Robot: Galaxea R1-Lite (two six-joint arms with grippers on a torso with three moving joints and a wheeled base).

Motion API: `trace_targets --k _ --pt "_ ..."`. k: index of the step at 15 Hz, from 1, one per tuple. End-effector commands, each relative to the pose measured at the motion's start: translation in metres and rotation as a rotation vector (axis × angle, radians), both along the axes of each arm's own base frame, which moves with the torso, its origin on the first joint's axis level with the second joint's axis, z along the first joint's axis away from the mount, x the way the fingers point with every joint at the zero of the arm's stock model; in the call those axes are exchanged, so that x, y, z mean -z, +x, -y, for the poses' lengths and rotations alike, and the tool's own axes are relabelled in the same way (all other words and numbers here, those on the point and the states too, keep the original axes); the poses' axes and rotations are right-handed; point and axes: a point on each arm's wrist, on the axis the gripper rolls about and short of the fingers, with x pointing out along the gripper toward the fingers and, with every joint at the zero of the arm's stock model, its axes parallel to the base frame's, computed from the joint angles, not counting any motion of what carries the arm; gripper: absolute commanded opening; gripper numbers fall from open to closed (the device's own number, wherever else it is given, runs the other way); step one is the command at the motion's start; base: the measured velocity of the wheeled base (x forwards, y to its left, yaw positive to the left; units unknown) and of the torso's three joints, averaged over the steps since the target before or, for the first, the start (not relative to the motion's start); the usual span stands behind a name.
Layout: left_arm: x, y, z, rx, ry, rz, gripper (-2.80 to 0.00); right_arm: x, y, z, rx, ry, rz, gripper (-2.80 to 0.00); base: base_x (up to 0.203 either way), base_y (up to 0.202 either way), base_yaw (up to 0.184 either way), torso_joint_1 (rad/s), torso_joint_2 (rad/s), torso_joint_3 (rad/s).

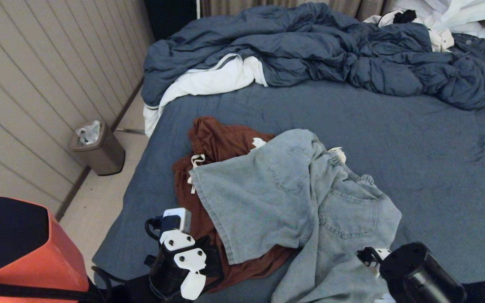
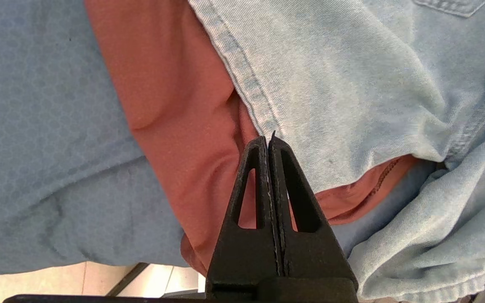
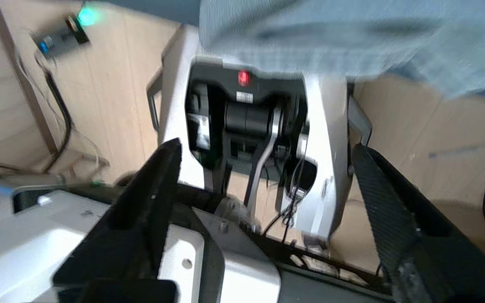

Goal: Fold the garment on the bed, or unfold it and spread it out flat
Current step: Unford the blue shorts

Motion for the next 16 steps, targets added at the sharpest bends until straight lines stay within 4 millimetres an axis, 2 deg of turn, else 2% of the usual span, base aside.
trace_targets --k 1,2,3,4,6,8,10,12,14,16 --pt "-0.007 -0.001 -0.001 -0.005 -0.022 0.016 -2.8 -0.024 -0.003 0.017 0.041 0.063 0.104 0.0 0.0 0.0 0.0 0.0 0.0 0.0" --pt "-0.009 -0.001 -0.003 -0.006 -0.025 0.022 -2.8 -0.032 -0.002 0.024 0.059 0.058 0.132 0.0 0.0 0.0 0.0 0.0 0.0 0.0" --pt "-0.021 -0.003 -0.006 -0.008 -0.048 0.046 -2.8 -0.047 -0.002 0.038 0.098 0.059 0.187 0.0 0.0 0.0 0.0 0.0 0.0 0.0" --pt "-0.028 -0.003 -0.009 -0.009 -0.059 0.061 -2.8 -0.057 -0.003 0.046 0.112 0.045 0.219 -2.8 0.0 0.0 0.0 0.0 0.0 0.0" --pt "-0.044 -0.007 -0.019 -0.009 -0.076 0.1 -2.8 -0.074 -0.01 0.065 0.168 0.031 0.289 -2.8 0.0 0.0 0.0 0.0 0.0 0.0" --pt "-0.054 -0.007 -0.03 0.001 -0.086 0.106 -2.8 -0.082 -0.016 0.077 0.202 0.007 0.335 -2.8 0.0 0.0 0.0 0.0 0.0 0.0" --pt "-0.069 0.002 -0.051 -0.035 -0.097 0.124 -2.8 -0.087 -0.02 0.085 0.239 -0.002 0.375 -2.8 0.0 0.0 0.0 0.0 0.0 0.0" --pt "-0.093 0.003 -0.077 -0.078 -0.095 0.169 -2.8 -0.1 -0.03 0.097 0.294 -0.025 0.453 -2.8 0.0 0.0 0.0 0.0 0.0 0.0" --pt "-0.121 -0.017 -0.106 -0.109 -0.094 0.208 -2.8 -0.113 -0.056 0.107 0.309 -0.054 0.503 -2.8 0.0 0.0 0.0 0.0 0.0 0.0" --pt "-0.142 -0.049 -0.14 -0.17 -0.061 0.205 -2.8 -0.123 -0.089 0.113 0.316 -0.052 0.563 -2.8 0.0 0.0 0.0 0.0 0.0 0.0"
